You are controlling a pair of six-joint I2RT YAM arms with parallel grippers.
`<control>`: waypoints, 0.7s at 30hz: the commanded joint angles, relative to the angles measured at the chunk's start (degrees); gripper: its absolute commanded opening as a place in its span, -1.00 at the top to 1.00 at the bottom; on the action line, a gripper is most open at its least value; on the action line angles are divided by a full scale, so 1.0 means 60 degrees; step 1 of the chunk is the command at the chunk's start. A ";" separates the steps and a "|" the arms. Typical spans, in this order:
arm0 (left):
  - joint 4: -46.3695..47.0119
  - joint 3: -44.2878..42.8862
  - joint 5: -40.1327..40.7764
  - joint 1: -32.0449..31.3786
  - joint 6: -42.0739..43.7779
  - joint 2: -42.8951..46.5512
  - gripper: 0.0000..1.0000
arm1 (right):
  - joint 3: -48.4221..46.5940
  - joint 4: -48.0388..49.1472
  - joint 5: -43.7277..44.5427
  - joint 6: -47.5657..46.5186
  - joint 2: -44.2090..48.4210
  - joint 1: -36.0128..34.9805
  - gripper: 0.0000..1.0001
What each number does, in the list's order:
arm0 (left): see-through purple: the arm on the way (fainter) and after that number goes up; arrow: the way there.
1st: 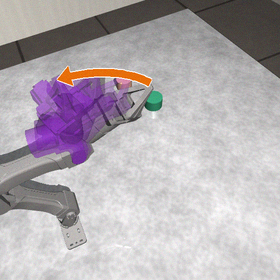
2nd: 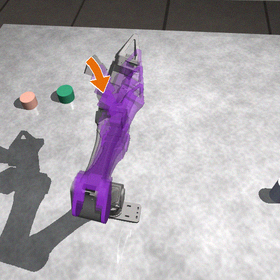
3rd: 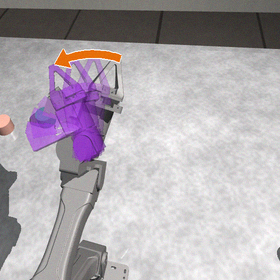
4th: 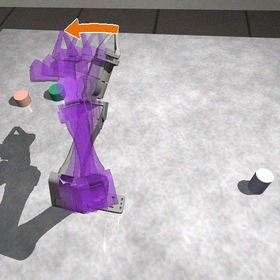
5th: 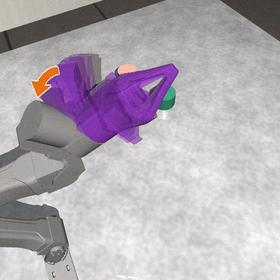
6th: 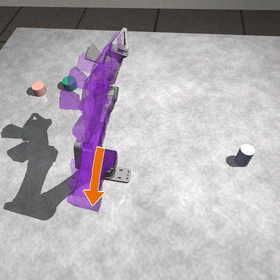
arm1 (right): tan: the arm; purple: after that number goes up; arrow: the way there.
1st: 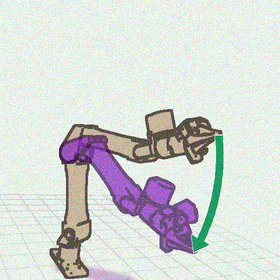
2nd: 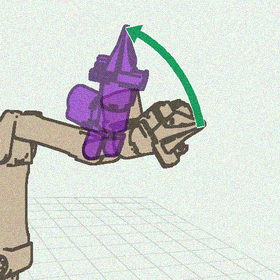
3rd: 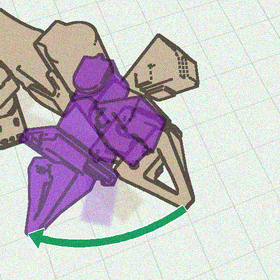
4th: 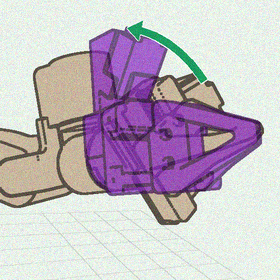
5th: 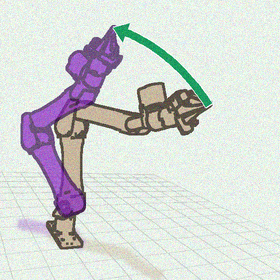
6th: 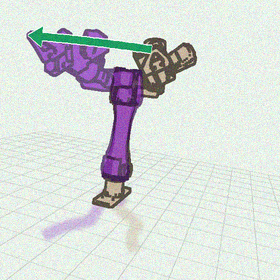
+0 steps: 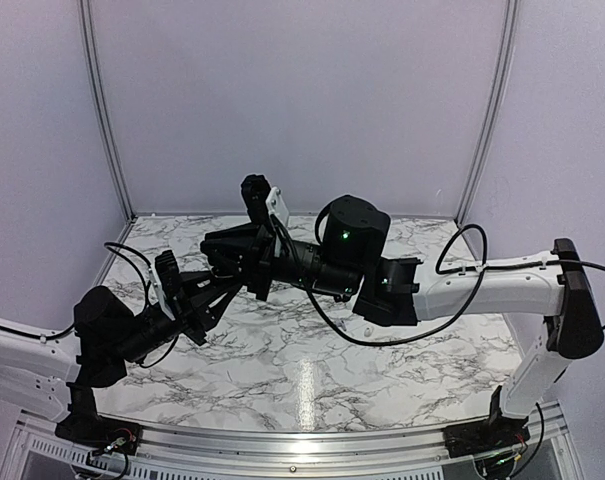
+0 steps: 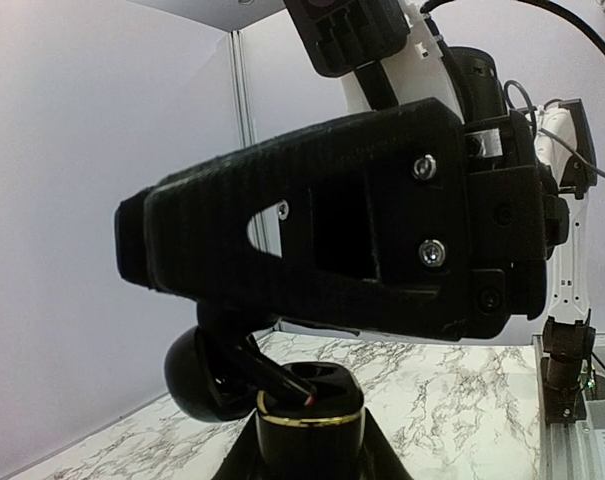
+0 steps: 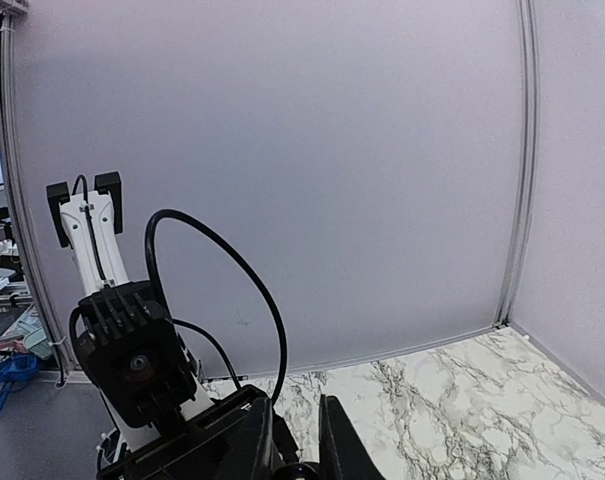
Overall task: Insert the wireless bluetooth earbuds into the charging case
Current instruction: Insert the left earbud into the left side groove of the charging case.
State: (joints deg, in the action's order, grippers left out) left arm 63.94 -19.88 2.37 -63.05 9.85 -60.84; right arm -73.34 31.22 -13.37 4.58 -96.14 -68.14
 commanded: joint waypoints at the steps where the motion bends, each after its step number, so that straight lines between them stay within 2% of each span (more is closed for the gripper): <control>1: 0.0402 -0.0483 -0.0366 0.0117 -0.0214 0.0179 1.00 | 0.0205 -0.0635 -0.0334 -0.0018 -0.0091 -0.0147 0.76; 13: 0.0895 -0.0364 -0.0366 0.0395 -0.0856 0.0186 1.00 | 0.1211 0.0549 0.0293 -0.0347 0.0614 -0.0149 0.83; 21: 0.1089 -0.0397 -0.0366 0.0516 -0.1112 0.0114 1.00 | 0.1331 0.0911 0.0177 -0.0730 0.0510 -0.0144 0.84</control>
State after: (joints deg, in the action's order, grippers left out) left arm 64.07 -19.88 -1.04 -60.93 4.80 -60.82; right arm -66.43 37.26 -11.31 1.34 -92.97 -68.27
